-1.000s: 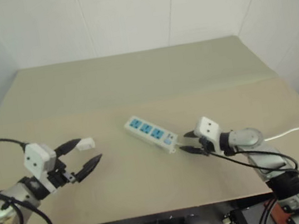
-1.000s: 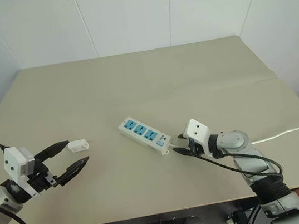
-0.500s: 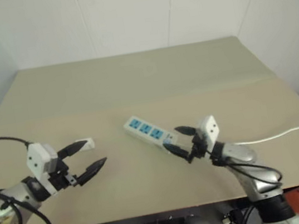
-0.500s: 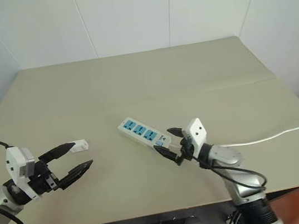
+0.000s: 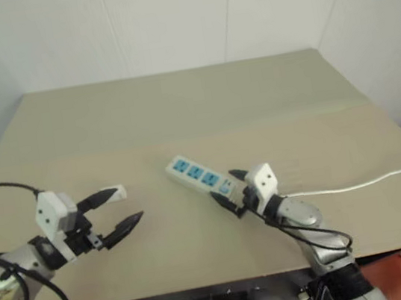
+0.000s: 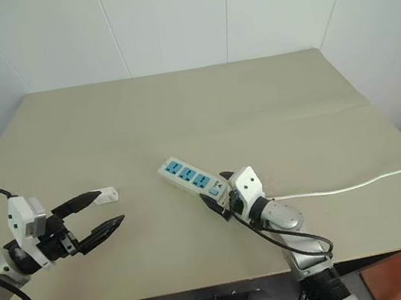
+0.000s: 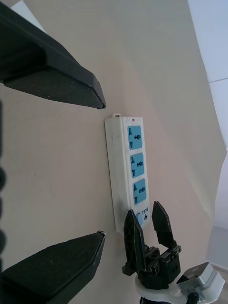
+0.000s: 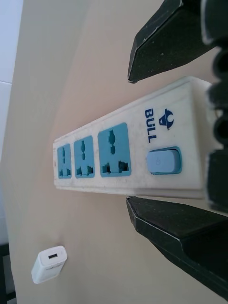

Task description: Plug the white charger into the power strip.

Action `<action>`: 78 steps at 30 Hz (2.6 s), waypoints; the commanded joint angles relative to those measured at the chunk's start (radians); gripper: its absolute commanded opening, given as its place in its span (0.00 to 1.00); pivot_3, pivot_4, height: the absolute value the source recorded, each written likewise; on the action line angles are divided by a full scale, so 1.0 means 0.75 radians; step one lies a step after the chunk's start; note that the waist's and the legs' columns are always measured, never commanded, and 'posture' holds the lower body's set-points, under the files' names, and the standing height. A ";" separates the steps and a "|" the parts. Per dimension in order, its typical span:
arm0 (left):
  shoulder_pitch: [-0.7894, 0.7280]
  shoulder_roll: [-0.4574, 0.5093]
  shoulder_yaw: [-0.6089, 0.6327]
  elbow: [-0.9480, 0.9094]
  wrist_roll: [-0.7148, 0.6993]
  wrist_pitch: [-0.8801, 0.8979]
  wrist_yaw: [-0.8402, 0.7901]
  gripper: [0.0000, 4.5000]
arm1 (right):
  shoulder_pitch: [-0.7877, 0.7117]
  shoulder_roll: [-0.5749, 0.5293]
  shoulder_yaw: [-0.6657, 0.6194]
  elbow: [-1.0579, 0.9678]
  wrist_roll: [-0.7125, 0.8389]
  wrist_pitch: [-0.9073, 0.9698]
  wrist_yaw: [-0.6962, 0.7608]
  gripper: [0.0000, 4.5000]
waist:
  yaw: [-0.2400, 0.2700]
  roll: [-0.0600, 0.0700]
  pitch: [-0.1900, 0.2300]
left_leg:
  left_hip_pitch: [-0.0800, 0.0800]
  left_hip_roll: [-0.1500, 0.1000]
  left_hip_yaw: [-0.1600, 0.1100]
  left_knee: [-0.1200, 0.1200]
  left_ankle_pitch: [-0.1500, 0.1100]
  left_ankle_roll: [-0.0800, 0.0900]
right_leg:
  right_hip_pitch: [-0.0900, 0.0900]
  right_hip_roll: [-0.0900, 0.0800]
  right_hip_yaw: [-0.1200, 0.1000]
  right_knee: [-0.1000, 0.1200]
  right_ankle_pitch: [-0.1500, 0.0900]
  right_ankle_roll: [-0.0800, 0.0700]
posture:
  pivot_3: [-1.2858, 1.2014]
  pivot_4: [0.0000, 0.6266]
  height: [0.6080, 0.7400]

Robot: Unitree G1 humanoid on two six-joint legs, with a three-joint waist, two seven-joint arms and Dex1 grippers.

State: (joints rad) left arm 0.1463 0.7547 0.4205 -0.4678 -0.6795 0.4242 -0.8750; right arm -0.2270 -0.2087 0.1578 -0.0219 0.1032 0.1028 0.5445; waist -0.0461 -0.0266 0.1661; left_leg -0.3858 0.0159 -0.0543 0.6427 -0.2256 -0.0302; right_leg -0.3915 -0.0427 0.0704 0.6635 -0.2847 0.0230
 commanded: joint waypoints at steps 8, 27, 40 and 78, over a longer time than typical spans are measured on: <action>0.010 0.029 0.051 -0.053 -0.055 0.003 -0.025 1.00 | -0.062 0.006 0.033 0.120 0.013 -0.069 0.095 0.99 | -0.002 0.000 0.000 | 0.000 0.000 0.000 0.000 0.000 0.000 | 0.000 0.000 0.000 0.000 0.000 0.000 | 0.52 0.24 1.00; 0.019 0.038 0.050 -0.063 -0.072 0.013 -0.045 1.00 | -0.191 0.052 0.064 0.407 0.008 -0.139 0.221 0.96 | -0.032 -0.001 0.000 | 0.005 0.001 0.000 0.000 0.000 0.000 | 0.004 0.001 0.000 0.001 0.000 0.000 | 0.52 0.24 1.00; 0.005 0.053 0.057 -0.051 -0.074 0.018 -0.053 1.00 | -0.281 0.056 0.037 0.452 0.088 -0.239 0.404 0.76 | -0.032 -0.001 -0.001 | 0.006 0.001 0.000 0.000 0.000 0.000 | 0.004 0.001 0.000 0.001 0.000 0.000 | 0.52 0.24 1.00; -1.102 0.708 -0.687 1.044 0.631 -0.182 -0.834 1.00 | -0.537 0.013 0.146 1.063 0.040 -0.757 1.117 0.76 | -0.030 -0.001 0.001 | 0.008 0.002 0.000 -0.003 0.000 0.000 | 0.003 0.007 -0.001 0.002 0.000 -0.001 | 0.52 0.24 1.00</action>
State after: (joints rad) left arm -0.6152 1.2860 -0.0281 0.2530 -0.2974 0.3401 -1.4264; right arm -0.6429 -0.2091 0.2437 0.7761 0.1606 -0.4704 1.3779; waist -0.0684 -0.0272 0.1671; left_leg -0.3805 0.0174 -0.0547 0.6410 -0.2255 -0.0304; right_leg -0.3888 -0.0364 0.0691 0.6655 -0.2850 0.0222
